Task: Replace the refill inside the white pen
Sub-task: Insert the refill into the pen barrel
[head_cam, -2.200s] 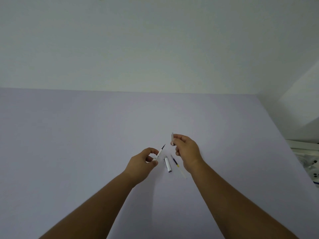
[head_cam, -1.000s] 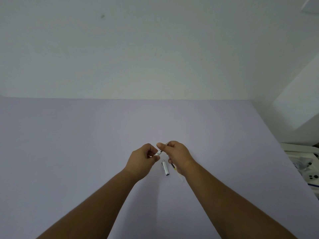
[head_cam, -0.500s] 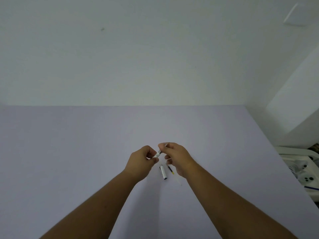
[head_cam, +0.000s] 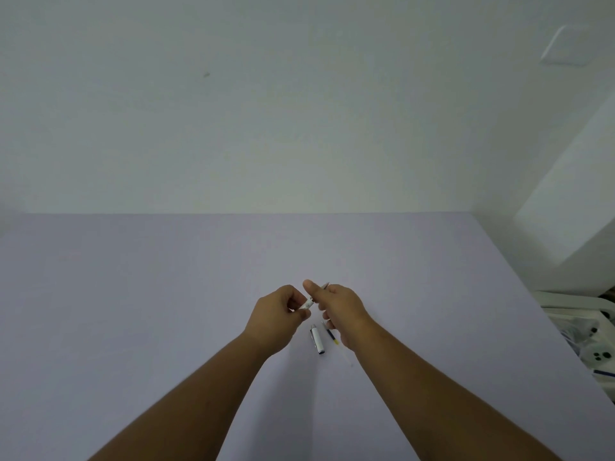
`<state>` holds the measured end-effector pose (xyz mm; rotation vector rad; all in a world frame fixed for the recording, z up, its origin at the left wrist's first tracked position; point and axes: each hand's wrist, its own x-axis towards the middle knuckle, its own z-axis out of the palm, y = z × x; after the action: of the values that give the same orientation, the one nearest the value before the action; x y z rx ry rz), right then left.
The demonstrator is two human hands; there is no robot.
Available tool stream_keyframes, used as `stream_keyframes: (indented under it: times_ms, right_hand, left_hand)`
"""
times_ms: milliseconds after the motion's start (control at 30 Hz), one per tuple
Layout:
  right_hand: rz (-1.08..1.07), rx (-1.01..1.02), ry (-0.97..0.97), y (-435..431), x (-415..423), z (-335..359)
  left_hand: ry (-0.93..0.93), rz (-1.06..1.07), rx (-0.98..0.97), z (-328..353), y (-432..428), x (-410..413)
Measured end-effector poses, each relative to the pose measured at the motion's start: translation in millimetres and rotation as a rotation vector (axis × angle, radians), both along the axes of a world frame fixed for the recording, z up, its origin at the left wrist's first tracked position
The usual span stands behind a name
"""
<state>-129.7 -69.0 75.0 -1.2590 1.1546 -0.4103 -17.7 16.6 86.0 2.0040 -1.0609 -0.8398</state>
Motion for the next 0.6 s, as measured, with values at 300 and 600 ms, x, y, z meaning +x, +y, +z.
stream_keyframes:
  times_ms: [300,600]
  right_hand:
    - [-0.012,0.011,-0.017,-4.3,-2.8,3.1]
    - [0.037,-0.012,-0.041,-10.4,-7.3,4.8]
  left_hand:
    - [0.001,0.012,0.01,0.0,-3.8,0.0]
    - [0.008,-0.001,0.004,4.9,-8.8,-0.4]
